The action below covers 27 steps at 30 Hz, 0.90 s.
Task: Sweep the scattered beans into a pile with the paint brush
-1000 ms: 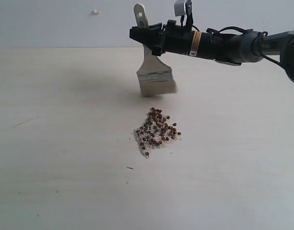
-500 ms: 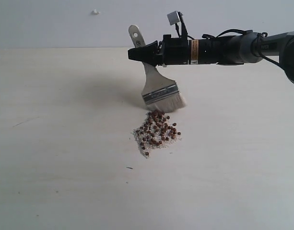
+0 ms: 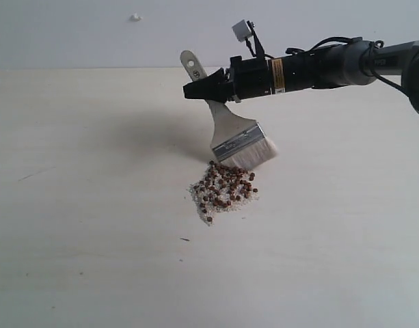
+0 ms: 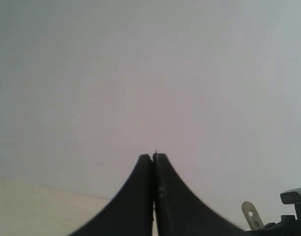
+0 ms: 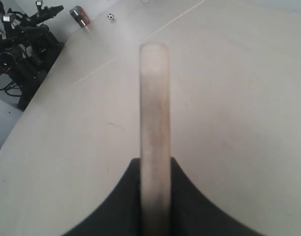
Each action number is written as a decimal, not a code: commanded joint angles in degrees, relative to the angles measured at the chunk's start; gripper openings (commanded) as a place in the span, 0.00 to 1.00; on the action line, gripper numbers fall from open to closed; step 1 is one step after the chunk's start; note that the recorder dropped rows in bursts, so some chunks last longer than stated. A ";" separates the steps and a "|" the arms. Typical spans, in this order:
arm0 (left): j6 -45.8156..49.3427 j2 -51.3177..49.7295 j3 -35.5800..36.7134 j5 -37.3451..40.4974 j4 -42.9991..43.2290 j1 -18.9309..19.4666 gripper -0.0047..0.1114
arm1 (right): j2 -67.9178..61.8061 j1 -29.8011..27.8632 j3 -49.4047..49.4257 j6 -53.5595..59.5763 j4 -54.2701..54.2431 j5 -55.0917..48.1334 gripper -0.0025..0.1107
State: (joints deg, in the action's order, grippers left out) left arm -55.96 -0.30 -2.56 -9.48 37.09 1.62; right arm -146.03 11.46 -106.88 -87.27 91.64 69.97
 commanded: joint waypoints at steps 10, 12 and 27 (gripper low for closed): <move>0.24 0.30 0.34 0.18 0.21 0.04 0.04 | 4.17 1.45 -0.34 7.86 1.42 -0.01 0.02; 0.24 0.30 0.34 0.18 0.21 0.04 0.04 | 4.17 1.45 -0.34 9.42 1.13 -0.01 0.02; 0.24 0.30 0.34 0.18 0.21 0.04 0.04 | 4.50 1.01 -0.34 17.63 -6.22 -0.01 0.02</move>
State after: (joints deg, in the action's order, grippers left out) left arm -55.96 -0.30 -2.56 -9.48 37.09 1.62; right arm -142.71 12.79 -106.88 -70.29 86.77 69.87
